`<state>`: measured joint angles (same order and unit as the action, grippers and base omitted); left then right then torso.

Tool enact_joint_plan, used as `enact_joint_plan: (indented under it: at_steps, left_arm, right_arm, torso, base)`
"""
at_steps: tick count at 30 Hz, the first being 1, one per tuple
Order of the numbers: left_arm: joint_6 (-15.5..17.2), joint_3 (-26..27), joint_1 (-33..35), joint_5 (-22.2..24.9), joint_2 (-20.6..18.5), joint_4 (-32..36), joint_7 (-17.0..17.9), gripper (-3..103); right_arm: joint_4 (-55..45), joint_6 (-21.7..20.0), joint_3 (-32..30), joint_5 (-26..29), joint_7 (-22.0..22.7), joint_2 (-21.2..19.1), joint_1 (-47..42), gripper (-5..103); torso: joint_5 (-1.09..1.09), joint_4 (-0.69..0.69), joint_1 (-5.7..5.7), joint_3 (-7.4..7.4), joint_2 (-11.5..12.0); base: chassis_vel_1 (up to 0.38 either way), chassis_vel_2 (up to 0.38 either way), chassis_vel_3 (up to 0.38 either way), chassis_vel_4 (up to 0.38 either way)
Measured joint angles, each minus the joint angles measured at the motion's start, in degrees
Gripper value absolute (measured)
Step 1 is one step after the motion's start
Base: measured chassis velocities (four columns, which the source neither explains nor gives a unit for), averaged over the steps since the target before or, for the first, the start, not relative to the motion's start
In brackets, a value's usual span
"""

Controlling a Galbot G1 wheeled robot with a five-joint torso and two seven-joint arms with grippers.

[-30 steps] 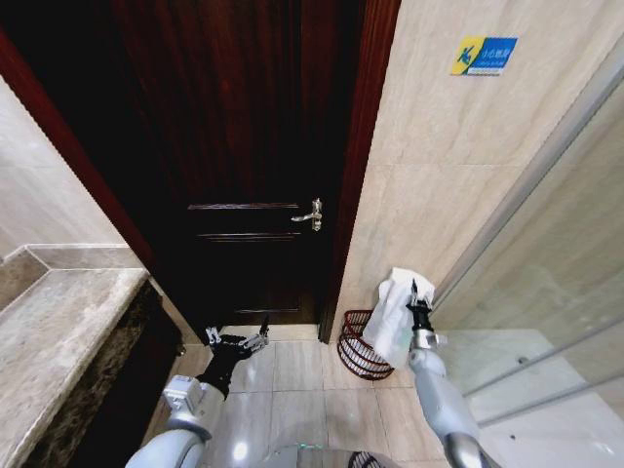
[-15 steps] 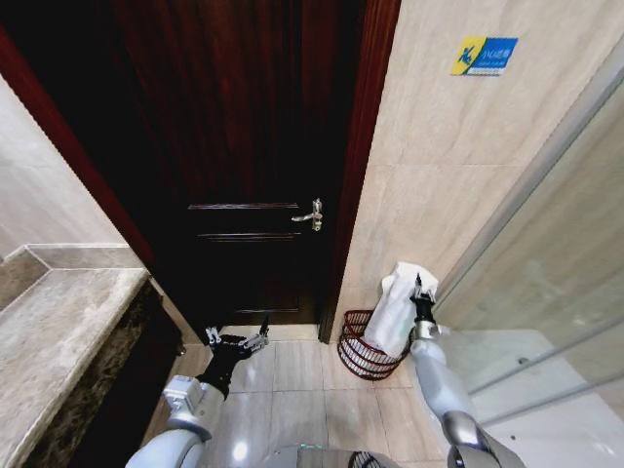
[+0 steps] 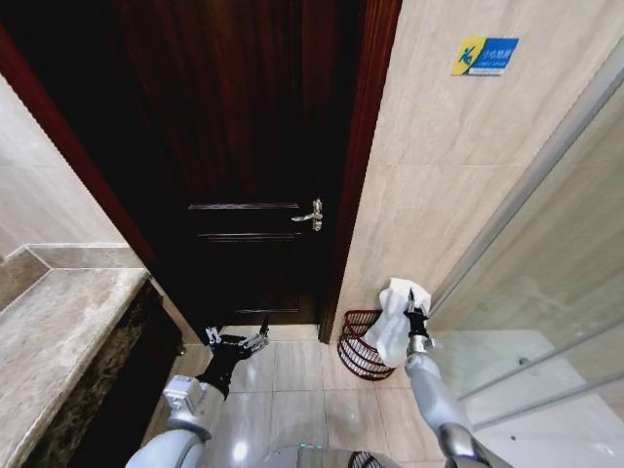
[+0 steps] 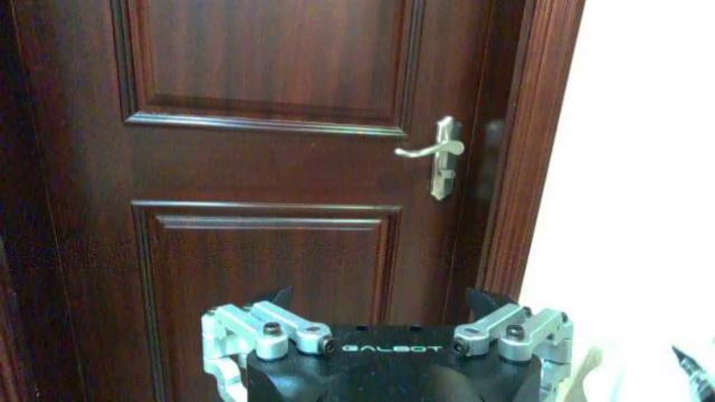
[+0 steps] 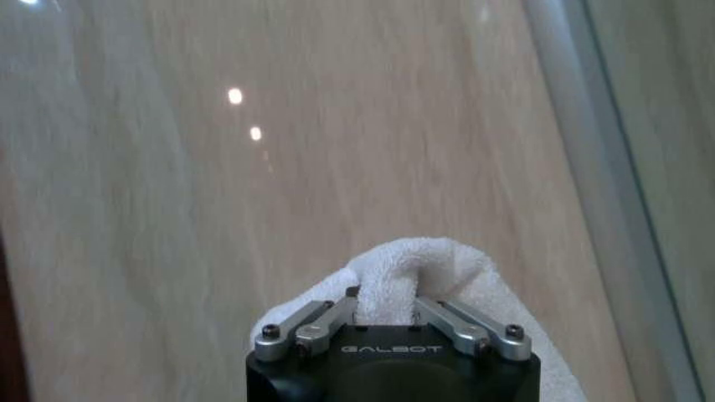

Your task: Discard the used towel into the hamper.

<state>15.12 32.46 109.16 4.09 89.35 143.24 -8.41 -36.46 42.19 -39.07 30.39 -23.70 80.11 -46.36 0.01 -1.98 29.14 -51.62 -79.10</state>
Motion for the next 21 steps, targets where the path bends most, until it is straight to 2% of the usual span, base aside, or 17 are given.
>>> enact_joint_plan:
  at_steps: [6,7,11,13,15,17,19,20,21]
  left_arm:
    - [0.00,0.00,0.00,0.00,0.00,0.00,0.00,100]
    - [0.00,0.00,0.00,0.00,0.00,0.00,0.00,100]
    - [0.00,0.00,0.00,0.00,0.00,0.00,0.00,100]
    - [0.00,0.00,0.00,0.00,0.00,0.00,0.00,100]
    - [0.00,0.00,0.00,0.00,0.00,0.00,0.00,100]
    - [0.00,0.00,0.00,0.00,0.00,0.00,0.00,100]
    - [0.00,0.00,0.00,0.00,0.00,0.00,0.00,100]
    - [0.00,0.00,0.00,0.00,0.00,0.00,0.00,100]
    - [0.00,0.00,0.00,0.00,-0.01,0.00,0.00,100]
  right_arm:
    - [-1.20,-7.15,0.19,-1.90,3.48,1.62,-1.02,9]
    - [-1.20,-7.15,0.19,-1.90,3.48,1.62,-1.02,9]
    - [-1.11,-13.20,0.31,-2.12,4.99,1.70,-0.97,9]
    - [-1.12,-14.57,0.32,-2.12,5.09,1.69,-0.99,9]
    - [-1.08,-17.85,0.43,-2.15,5.12,1.46,-1.12,9]
    - [-0.76,-22.90,0.44,-2.84,5.43,0.73,-1.17,9]
    - [-0.78,-23.67,0.45,-2.94,5.51,0.60,-1.20,9]
    - [-1.19,-27.29,0.48,-3.55,5.65,0.03,-1.44,9]
    - [-1.44,-29.21,0.51,-3.94,5.66,-0.30,-1.48,9]
  torso:
    - [-0.01,0.00,0.00,0.00,0.00]
    - [-0.01,0.00,0.00,0.00,0.00]
    - [-0.01,0.00,0.00,0.00,0.00]
    - [-0.01,0.00,0.00,0.00,0.00]
    - [-0.01,0.00,0.00,0.00,0.00]
    - [-0.01,0.00,0.00,0.00,0.00]
    - [-0.01,0.00,0.00,0.00,0.00]
    - [-0.01,0.01,0.00,0.00,0.00]
    - [-0.01,0.01,0.00,0.00,0.00]
  base:
    - [0.000,0.000,0.000,0.000]
    - [0.000,0.000,0.000,0.000]
    - [0.000,0.000,0.000,0.000]
    - [0.000,0.000,0.000,0.000]
    - [0.000,0.000,0.000,0.000]
    - [0.000,0.000,0.000,0.000]
    - [0.000,0.000,0.000,0.000]
    - [0.000,0.000,0.000,0.000]
    - [0.000,0.000,0.000,0.000]
